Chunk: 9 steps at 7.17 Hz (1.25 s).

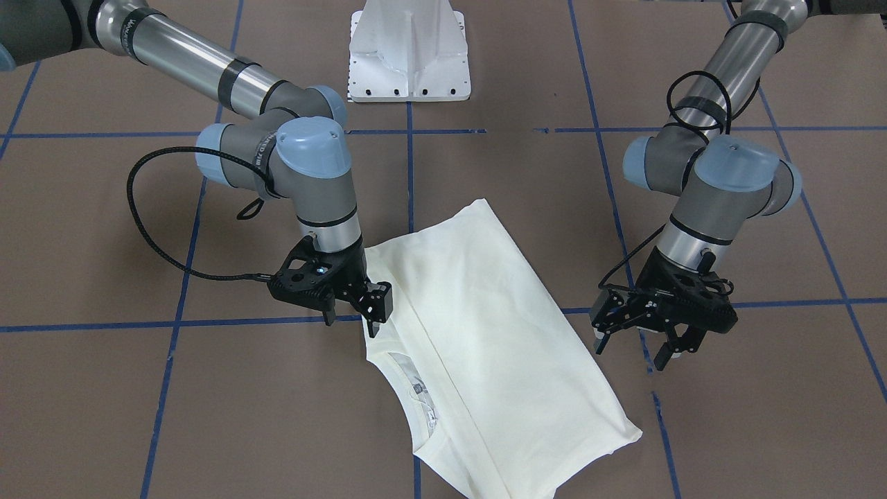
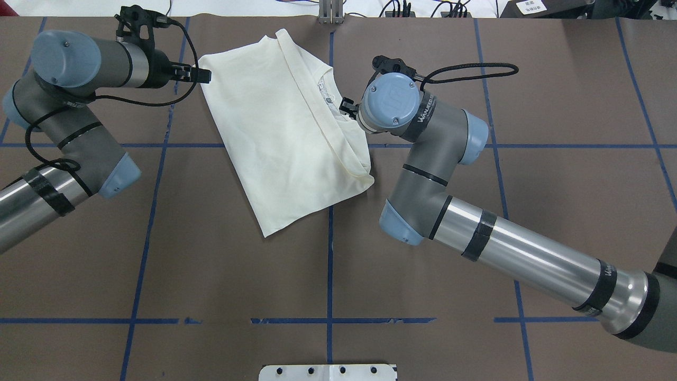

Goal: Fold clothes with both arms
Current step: 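Grasp the folded shirt near the collar with the right gripper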

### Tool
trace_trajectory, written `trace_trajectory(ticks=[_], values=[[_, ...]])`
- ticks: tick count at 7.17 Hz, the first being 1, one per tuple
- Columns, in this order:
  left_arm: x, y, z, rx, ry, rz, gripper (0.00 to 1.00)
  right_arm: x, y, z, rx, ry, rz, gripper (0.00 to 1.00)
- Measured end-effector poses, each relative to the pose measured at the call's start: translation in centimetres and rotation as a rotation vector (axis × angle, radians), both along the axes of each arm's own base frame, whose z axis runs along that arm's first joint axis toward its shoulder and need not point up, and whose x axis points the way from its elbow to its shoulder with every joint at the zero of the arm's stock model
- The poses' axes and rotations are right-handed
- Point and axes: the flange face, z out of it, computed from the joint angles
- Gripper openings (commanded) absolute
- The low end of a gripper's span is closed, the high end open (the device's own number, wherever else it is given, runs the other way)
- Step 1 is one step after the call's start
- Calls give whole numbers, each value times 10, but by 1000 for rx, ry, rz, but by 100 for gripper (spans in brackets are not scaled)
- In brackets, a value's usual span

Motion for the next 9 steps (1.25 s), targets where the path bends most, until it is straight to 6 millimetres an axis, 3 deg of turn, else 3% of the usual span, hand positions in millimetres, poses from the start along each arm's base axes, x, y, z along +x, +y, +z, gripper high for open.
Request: trace_trajectory(ticks=[3, 7, 9], values=[[2, 1, 1, -2, -1, 3, 100, -26, 15, 17, 17, 58, -17, 49], [4, 2, 3, -4, -3, 5, 100, -39, 23, 26, 29, 88, -24, 48], [4, 2, 3, -5, -4, 5, 100, -41, 25, 26, 36, 94, -25, 16]])
